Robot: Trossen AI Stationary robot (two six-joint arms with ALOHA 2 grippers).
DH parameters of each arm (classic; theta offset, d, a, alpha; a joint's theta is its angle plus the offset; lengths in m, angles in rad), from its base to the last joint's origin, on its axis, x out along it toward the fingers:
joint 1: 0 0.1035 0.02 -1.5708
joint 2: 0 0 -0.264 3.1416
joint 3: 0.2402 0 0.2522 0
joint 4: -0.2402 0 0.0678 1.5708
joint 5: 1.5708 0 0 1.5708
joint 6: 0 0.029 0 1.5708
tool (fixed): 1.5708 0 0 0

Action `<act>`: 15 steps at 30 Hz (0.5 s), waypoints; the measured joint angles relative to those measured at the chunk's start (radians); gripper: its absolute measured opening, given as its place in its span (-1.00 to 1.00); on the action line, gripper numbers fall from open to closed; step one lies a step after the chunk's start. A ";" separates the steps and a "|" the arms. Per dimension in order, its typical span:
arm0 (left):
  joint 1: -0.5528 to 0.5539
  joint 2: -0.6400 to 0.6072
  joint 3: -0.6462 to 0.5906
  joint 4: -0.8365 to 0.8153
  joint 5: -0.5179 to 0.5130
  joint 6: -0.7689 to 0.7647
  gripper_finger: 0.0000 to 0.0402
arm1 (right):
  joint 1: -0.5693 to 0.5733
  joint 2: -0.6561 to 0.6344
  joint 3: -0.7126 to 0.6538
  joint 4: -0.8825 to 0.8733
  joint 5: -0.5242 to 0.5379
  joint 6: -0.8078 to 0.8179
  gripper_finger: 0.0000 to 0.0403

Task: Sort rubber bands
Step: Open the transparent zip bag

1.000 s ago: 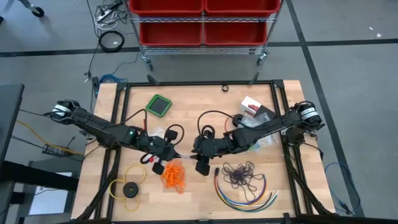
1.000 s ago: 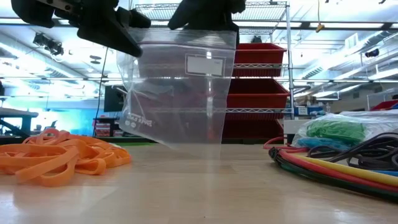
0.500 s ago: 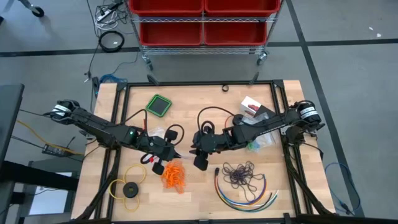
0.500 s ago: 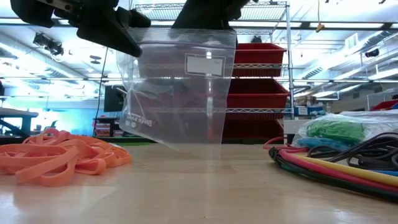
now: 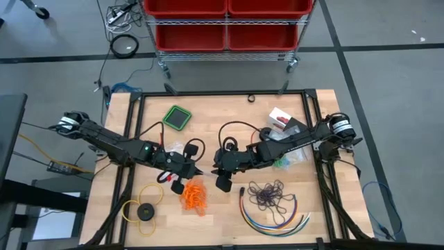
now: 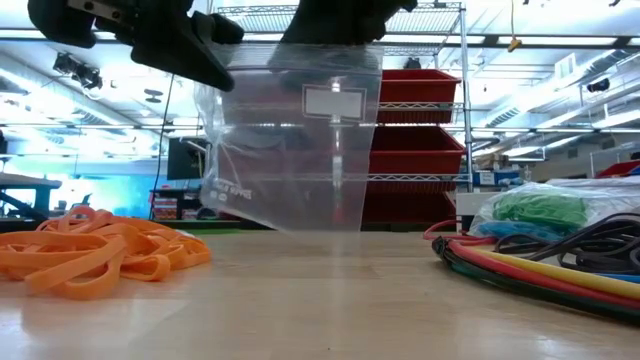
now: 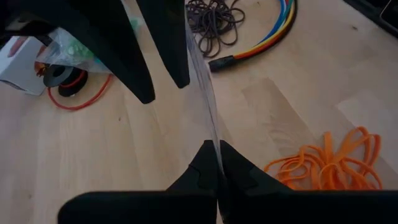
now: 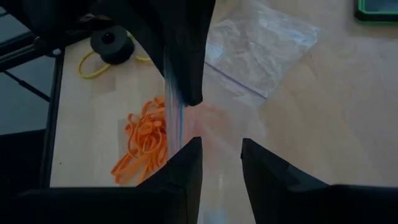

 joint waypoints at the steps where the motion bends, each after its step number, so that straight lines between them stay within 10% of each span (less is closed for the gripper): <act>1: 0.000 0.000 0.000 0.002 0.000 0.001 -0.99 | 0.000 0.000 0.000 0.000 0.000 -0.001 -0.50; 15: 0.000 0.036 0.000 -0.018 0.001 0.001 -0.99 | 0.000 0.000 0.000 0.039 -0.011 -0.023 -0.52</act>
